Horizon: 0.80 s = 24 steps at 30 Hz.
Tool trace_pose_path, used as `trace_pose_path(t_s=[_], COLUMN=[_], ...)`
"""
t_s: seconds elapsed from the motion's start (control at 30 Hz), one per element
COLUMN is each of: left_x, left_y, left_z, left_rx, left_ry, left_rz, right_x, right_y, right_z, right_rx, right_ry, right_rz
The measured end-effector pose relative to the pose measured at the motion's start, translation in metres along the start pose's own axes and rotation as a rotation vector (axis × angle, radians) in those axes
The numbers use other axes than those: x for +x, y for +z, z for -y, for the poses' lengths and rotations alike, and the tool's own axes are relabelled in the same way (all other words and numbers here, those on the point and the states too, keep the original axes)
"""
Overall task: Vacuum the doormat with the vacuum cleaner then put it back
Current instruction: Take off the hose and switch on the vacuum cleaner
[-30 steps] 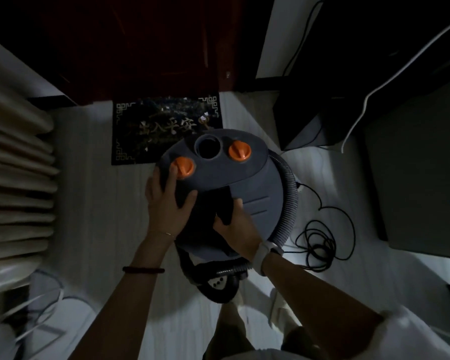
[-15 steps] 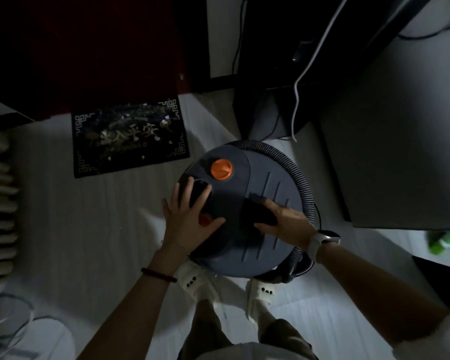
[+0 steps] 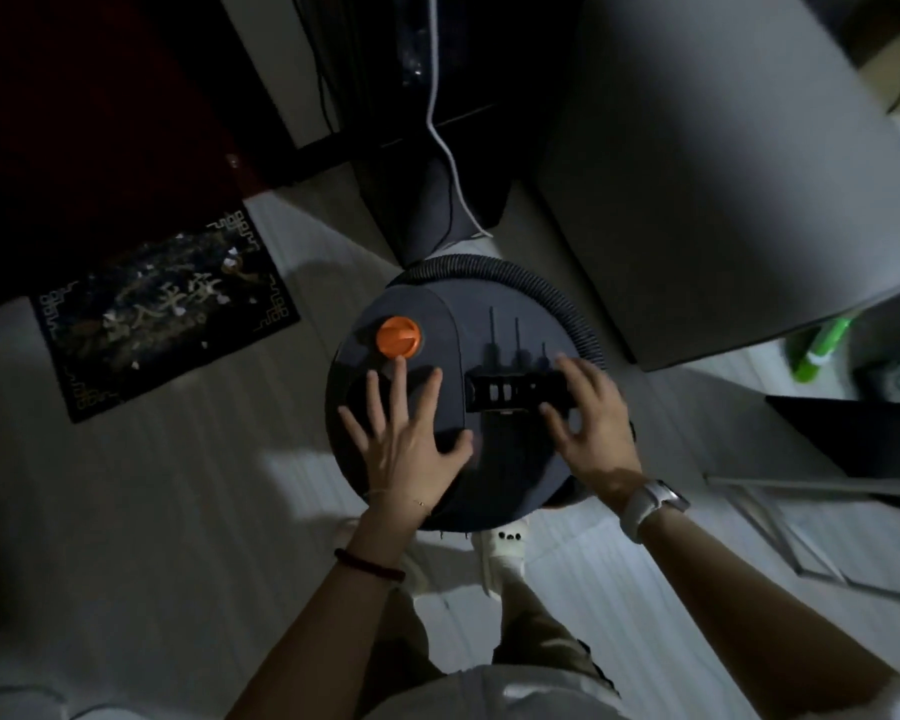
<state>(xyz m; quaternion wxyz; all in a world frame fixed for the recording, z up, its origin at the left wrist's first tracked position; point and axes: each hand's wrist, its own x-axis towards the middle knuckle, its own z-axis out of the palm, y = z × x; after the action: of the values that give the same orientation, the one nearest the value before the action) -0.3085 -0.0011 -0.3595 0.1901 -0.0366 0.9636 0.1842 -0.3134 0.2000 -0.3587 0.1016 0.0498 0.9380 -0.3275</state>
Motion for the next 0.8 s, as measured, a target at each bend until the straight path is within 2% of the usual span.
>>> trace_pose_path(t_s=[0.03,0.1,0.27,0.33,0.47,0.6,0.8], left_x=[-0.001,-0.004,-0.004,-0.004,-0.004,-0.005,-0.005], left_y=[0.003,0.013,0.036,0.040,0.044,0.044,0.040], left_z=[-0.008,-0.021,-0.032,-0.030,-0.027,-0.028,-0.026], left_rx=[0.007,0.029,0.156,0.212,0.259,0.278,0.275], left_ry=[0.008,0.070,0.133,0.140,0.128,0.128,0.133], left_rz=[-0.023,-0.080,-0.143,-0.167,-0.179,-0.178,-0.142], right_x=[-0.010,-0.028,-0.045,-0.039,-0.023,-0.007,-0.013], right_y=[-0.004,-0.003,0.022,0.031,0.042,0.046,0.034], right_z=[-0.008,-0.029,-0.075,-0.085,-0.104,-0.112,-0.109], right_rx=[0.108,0.249,0.357,0.416,0.314,0.363,0.333], right_ry=[0.148,0.377,0.592,0.606,0.592,0.627,0.554], right_rz=[-0.081,-0.115,0.002,0.032,0.068,0.087,0.105])
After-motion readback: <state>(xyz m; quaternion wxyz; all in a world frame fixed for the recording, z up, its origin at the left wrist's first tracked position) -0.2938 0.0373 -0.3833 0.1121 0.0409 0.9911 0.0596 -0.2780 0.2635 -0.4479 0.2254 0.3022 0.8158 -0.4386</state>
